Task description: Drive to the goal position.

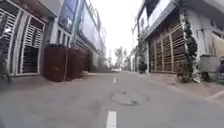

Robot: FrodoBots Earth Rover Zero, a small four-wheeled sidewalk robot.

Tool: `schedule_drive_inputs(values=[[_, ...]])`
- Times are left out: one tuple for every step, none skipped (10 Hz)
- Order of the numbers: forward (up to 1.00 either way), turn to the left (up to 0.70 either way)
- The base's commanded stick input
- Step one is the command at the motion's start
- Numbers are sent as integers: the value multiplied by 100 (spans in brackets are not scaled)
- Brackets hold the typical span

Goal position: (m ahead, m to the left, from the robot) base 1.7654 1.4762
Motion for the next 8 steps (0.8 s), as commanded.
schedule_drive_inputs(values=[[100, 0], [100, 0], [100, 0], [100, 0], [100, 0], [100, 0], [100, 0], [100, 0]])
